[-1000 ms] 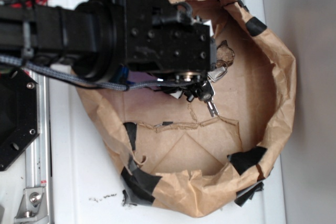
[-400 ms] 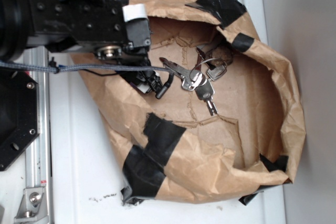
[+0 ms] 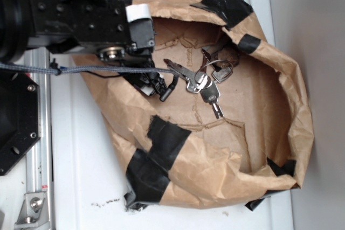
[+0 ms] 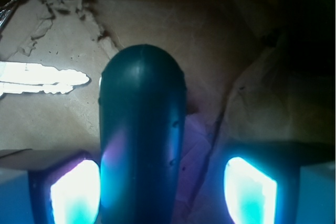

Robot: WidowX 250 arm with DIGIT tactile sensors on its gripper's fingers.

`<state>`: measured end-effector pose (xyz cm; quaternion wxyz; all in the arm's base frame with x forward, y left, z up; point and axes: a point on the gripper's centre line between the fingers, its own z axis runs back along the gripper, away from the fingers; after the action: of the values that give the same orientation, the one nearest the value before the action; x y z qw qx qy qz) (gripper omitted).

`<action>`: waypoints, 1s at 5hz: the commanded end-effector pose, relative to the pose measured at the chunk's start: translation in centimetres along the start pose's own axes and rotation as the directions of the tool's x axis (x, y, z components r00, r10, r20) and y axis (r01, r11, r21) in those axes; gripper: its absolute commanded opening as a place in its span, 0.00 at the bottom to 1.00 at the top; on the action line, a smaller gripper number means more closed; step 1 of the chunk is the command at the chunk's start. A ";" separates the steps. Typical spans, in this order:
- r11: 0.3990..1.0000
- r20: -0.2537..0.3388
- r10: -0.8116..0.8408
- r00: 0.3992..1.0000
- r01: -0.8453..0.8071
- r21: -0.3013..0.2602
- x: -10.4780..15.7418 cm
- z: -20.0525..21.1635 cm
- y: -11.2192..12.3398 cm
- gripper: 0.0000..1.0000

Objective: Grab the plastic pickle.

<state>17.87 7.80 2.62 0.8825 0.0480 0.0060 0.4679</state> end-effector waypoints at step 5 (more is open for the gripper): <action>0.881 0.072 -0.458 0.886 0.463 -0.099 0.2 6.4 -3.9 0.00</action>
<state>21.64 4.06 8.01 0.9686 0.0067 -0.0067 0.2484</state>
